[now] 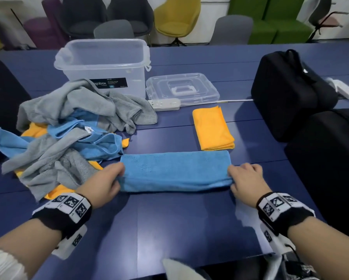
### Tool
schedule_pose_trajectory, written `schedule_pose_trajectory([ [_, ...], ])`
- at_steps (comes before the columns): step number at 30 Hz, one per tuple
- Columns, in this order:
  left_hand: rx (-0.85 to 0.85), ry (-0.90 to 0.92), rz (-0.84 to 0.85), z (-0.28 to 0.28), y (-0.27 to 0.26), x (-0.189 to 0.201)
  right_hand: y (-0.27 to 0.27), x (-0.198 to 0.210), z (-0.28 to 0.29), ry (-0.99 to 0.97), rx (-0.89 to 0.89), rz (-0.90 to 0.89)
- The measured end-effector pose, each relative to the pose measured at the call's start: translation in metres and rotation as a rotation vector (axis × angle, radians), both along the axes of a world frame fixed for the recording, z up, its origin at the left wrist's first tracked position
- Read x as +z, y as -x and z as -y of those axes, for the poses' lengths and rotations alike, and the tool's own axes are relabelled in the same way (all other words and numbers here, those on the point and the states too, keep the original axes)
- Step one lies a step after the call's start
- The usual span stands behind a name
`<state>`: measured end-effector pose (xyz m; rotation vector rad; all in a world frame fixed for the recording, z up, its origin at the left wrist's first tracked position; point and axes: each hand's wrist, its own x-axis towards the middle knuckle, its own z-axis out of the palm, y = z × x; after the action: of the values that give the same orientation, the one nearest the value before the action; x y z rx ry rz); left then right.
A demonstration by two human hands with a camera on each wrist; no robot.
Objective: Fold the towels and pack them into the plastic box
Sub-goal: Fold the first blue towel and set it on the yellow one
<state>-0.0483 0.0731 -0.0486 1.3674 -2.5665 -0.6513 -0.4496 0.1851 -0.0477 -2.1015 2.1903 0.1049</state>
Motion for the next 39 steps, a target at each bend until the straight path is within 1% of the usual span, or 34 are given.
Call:
schedule_pose_trajectory([
  [2,-0.038,0.095,-0.072,0.011,-0.002,0.013,0.007,0.017,0.010,0.032,-0.124,0.306],
  [3,-0.042,0.134,-0.082,0.017,-0.002,0.020,0.010,0.025,0.015,0.071,-0.136,0.455],
  [4,-0.037,0.166,-0.080,0.023,-0.001,0.027,0.013,0.034,0.018,0.138,-0.112,0.544],
  [5,-0.034,0.192,-0.075,0.029,-0.002,0.031,0.017,0.041,0.022,0.214,-0.063,0.569],
  [9,-0.001,0.248,-0.015,0.047,0.004,0.061,0.026,0.069,0.037,0.359,0.104,0.467],
  [10,0.013,0.237,0.019,0.049,0.008,0.069,0.028,0.074,0.040,0.371,0.114,0.456],
  [12,0.074,0.201,0.100,0.051,0.016,0.084,0.030,0.083,0.045,0.342,0.066,0.464],
  [14,0.123,0.176,0.127,0.054,0.019,0.093,0.030,0.091,0.048,0.301,0.026,0.470],
  [19,0.219,0.128,-0.046,0.061,0.020,0.106,0.031,0.102,0.050,0.296,0.000,0.473],
  [24,0.232,0.183,-0.101,0.064,0.019,0.114,0.033,0.108,0.051,0.416,-0.037,0.480],
  [26,0.254,0.181,-0.150,0.065,0.021,0.120,0.033,0.111,0.052,0.431,-0.043,0.470],
  [32,0.379,0.105,-0.318,0.079,0.023,0.128,0.045,0.124,0.060,0.468,0.012,0.370],
  [37,0.419,-0.016,-0.446,0.083,0.019,0.134,0.059,0.128,0.065,0.474,0.033,0.380],
  [39,0.412,-0.039,-0.471,0.082,0.018,0.137,0.061,0.130,0.066,0.496,0.014,0.421],
])
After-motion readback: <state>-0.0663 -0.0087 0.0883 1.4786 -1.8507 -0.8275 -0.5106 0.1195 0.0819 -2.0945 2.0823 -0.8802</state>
